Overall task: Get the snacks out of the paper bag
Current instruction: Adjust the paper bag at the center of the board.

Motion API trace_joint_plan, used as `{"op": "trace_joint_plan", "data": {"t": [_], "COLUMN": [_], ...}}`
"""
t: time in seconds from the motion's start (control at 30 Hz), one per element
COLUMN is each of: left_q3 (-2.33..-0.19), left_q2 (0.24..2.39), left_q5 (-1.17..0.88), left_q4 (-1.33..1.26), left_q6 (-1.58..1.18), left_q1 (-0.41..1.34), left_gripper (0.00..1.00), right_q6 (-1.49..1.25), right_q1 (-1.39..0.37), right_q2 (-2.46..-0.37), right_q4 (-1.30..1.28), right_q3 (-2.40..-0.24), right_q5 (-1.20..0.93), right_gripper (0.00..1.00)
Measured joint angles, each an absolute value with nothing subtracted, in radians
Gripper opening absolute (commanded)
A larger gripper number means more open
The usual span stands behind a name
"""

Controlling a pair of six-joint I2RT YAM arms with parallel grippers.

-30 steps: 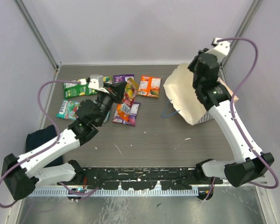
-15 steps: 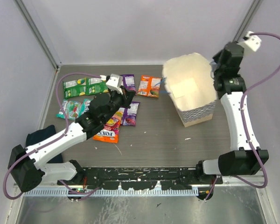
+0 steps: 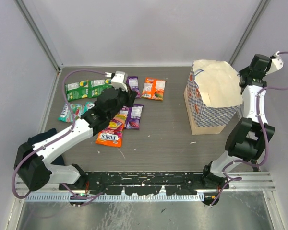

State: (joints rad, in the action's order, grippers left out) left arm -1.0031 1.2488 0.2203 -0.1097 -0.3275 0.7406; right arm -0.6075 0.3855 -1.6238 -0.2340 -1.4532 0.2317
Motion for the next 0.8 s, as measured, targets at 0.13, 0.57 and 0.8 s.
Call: {"op": "trace_joint_plan", "data": {"t": [0.13, 0.57, 0.8], "left_q3": [-1.031, -1.079, -1.063], "left_q2": [1.325, 1.406, 1.352], "left_q5": [0.2, 0.149, 0.064], "left_q4": [-0.097, -0.047, -0.008], "left_q6": [-0.347, -0.358, -0.397], "left_q1": [0.739, 0.714, 0.632], "left_gripper": [0.0, 0.0, 0.03], "right_q6": [-0.608, -0.553, -0.421], "right_q1": [0.385, 0.362, 0.137], "right_q2": [-1.684, -1.738, -1.523], "right_q4": [-0.233, -0.281, -0.315], "right_q3": [-1.567, -1.753, -1.715], "right_q5": [0.182, 0.033, 0.2], "right_gripper": [0.0, 1.0, 1.0]}}
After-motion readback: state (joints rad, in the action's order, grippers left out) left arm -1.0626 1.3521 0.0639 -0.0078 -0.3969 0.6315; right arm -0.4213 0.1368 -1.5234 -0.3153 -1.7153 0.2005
